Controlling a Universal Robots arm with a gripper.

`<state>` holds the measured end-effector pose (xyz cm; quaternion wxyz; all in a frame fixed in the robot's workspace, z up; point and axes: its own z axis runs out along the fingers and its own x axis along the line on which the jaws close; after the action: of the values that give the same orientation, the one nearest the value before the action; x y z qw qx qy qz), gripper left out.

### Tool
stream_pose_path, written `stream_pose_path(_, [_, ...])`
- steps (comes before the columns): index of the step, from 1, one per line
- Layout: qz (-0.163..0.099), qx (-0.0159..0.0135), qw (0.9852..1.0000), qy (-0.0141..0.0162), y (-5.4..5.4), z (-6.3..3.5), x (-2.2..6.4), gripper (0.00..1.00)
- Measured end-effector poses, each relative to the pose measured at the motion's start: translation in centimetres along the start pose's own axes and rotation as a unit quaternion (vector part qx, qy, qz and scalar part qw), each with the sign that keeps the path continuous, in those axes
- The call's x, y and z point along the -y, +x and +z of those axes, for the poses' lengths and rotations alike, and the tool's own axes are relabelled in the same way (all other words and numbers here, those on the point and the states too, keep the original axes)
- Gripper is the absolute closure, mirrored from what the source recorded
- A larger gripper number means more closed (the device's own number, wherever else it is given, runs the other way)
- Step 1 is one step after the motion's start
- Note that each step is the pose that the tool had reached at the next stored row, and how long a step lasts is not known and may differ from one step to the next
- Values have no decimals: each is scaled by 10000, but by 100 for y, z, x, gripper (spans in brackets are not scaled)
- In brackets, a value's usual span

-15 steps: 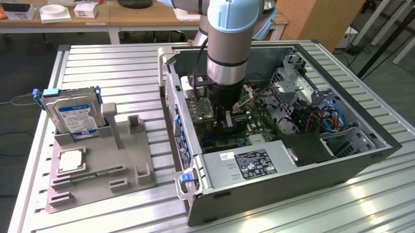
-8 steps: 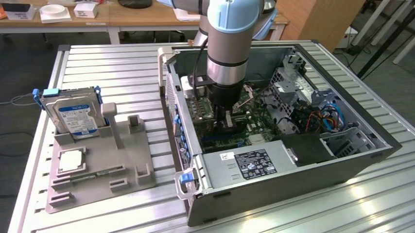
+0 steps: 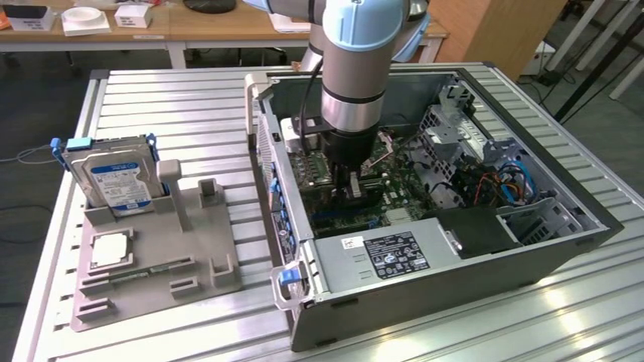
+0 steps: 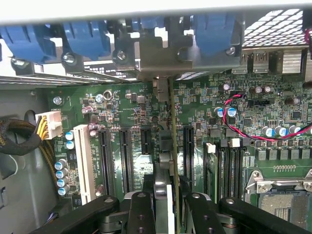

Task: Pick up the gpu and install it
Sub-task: 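Insert the gpu into the slot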

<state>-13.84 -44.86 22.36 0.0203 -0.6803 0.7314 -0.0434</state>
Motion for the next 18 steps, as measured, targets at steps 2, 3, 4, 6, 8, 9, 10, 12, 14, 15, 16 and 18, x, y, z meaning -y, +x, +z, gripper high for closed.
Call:
stream_pose_path(2, [0,0,10000,0,0,0,0,71])
stream_pose_path(3, [0,0,10000,0,0,0,0,71])
stream_pose_path(4, [0,0,10000,0,0,0,0,71])
stream_pose_path(6, [0,0,10000,0,0,1,0,71])
stream_pose_path(8, [0,0,10000,0,0,1,0,71])
stream_pose_path(9, [0,0,10000,0,0,1,0,71])
stream_pose_path(10, [0,0,10000,0,0,1,0,71])
stream_pose_path(12, [0,0,10000,0,0,1,0,71])
stream_pose_path(14, [0,0,10000,0,0,1,0,71])
stream_pose_path(15, [0,0,10000,0,0,0,0,71])
stream_pose_path(16, [0,0,10000,0,0,1,0,71])
stream_pose_path(18, [0,0,10000,0,0,1,0,71])
